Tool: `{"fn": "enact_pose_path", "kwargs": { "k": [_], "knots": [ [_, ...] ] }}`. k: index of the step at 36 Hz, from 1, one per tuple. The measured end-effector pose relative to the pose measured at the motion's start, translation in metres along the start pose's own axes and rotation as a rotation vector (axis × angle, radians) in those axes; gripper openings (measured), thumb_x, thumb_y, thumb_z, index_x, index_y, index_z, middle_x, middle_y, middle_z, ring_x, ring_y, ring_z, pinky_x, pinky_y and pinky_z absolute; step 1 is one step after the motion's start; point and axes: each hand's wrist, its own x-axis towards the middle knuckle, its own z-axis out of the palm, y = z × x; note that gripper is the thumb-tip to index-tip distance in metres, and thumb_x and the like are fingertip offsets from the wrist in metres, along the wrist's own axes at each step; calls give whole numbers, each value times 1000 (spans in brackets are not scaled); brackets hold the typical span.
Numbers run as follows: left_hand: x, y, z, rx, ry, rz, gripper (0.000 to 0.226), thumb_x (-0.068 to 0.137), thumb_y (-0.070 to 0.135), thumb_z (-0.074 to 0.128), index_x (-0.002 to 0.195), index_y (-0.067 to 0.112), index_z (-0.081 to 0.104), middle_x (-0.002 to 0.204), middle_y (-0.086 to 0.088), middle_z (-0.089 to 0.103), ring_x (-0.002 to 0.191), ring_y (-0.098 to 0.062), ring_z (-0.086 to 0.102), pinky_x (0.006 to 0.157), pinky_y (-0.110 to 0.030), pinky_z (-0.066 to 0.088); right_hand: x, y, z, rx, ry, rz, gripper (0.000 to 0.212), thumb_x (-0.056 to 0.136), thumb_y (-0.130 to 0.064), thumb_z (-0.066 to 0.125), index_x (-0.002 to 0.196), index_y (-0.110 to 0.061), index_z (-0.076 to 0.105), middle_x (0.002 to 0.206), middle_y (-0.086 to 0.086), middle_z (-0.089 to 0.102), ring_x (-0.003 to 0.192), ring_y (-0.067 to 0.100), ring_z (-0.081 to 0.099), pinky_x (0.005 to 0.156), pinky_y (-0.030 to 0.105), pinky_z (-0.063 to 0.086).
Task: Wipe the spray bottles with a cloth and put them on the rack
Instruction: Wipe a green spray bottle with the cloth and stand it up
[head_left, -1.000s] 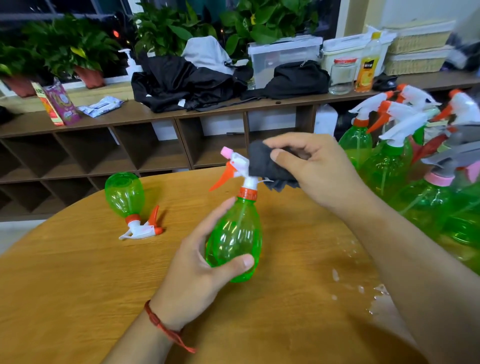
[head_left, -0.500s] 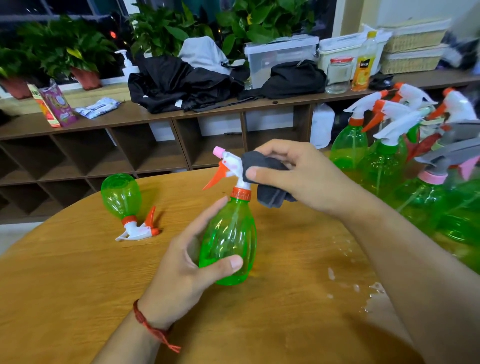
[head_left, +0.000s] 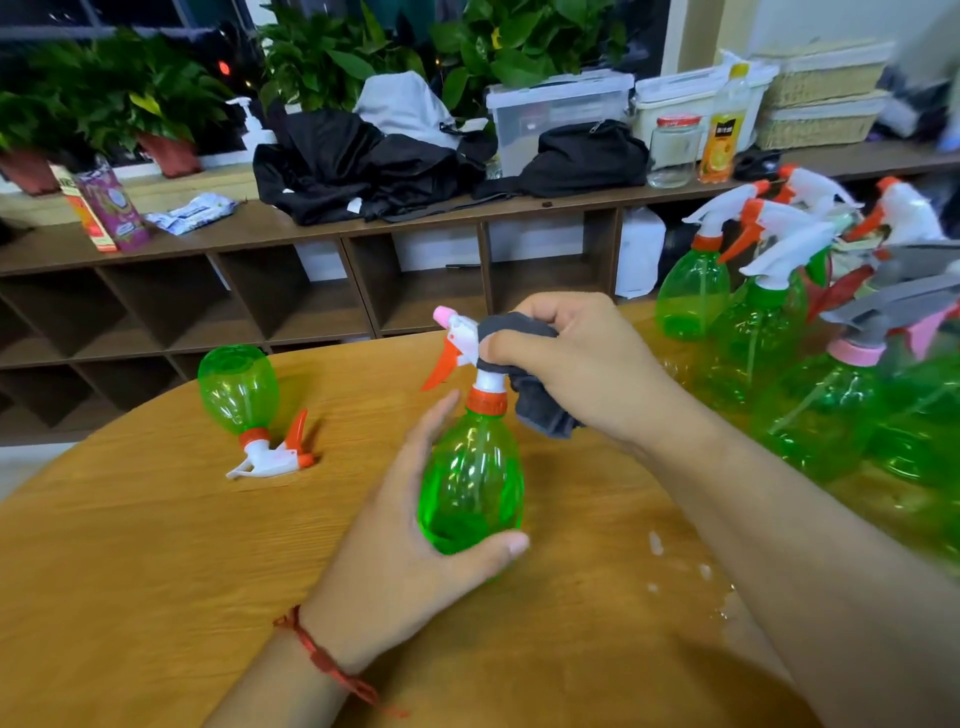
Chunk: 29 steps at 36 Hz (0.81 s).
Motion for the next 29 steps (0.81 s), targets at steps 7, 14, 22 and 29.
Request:
{"fn": "enact_pose_path", "kwargs": {
  "k": [7,14,22,29],
  "knots": [
    [4,4,5,630,396,156,117,67,65,87,164,29,33,154,-7,41,142,-32,44,119,-50,42,-5,3,18,38,164,-27,24,85,-22,79,85,-2,66,57,5,51,45,21,49,43,31,42],
    [7,1,4,767,482,50,109,65,45,97,158,25,44,131,-10,45,118,-36,52,99,-51,54,-8,-1,26,207,189,27,21,88,-21,76,74,-15,61,58,9,48,44,23,48,43,25,36],
    [13,-5,-11,-293,482,-109,95,63,22,103,142,29,50,127,11,67,111,0,68,94,-21,55,-7,-9,12,247,85,-86,12,98,-31,75,90,-23,69,76,22,65,52,25,52,45,27,34],
    [14,-10,-18,-934,298,-129,73,64,15,80,135,14,64,116,-8,72,102,-24,72,79,-35,63,3,1,6,256,54,-44,8,101,-13,62,98,-18,69,73,20,62,60,30,51,51,32,32]
  ]
}}
